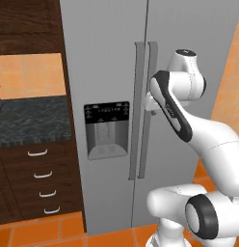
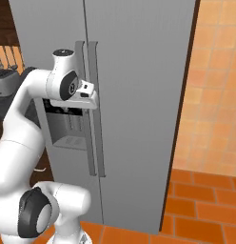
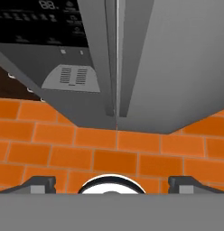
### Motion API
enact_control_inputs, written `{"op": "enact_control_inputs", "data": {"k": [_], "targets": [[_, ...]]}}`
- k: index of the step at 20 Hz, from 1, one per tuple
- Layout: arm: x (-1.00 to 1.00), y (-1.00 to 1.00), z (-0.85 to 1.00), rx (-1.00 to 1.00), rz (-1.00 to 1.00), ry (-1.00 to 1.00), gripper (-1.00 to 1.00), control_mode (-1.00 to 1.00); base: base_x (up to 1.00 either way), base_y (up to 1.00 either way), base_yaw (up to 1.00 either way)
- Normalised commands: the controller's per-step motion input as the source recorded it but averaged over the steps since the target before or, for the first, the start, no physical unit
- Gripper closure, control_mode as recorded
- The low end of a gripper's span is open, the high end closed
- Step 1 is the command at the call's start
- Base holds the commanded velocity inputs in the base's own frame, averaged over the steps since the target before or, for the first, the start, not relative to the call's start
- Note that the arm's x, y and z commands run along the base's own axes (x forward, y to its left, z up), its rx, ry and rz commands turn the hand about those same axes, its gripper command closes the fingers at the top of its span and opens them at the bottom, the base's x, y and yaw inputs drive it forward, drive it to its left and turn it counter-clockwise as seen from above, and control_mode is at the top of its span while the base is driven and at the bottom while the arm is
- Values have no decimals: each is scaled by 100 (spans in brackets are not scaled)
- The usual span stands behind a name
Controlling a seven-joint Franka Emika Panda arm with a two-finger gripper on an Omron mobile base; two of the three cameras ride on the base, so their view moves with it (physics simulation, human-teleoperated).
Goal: Take the strawberry from the fridge and place it on top of the pancake, located on the dining counter.
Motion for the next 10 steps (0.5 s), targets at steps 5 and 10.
{"op": "enact_control_inputs", "data": {"k": [5,10], "targets": [[3,-10,4,0,0,-18,-100,-100,0,0,0],[3,-7,28,0,1,-16,-100,-100,0,0,0]]}}
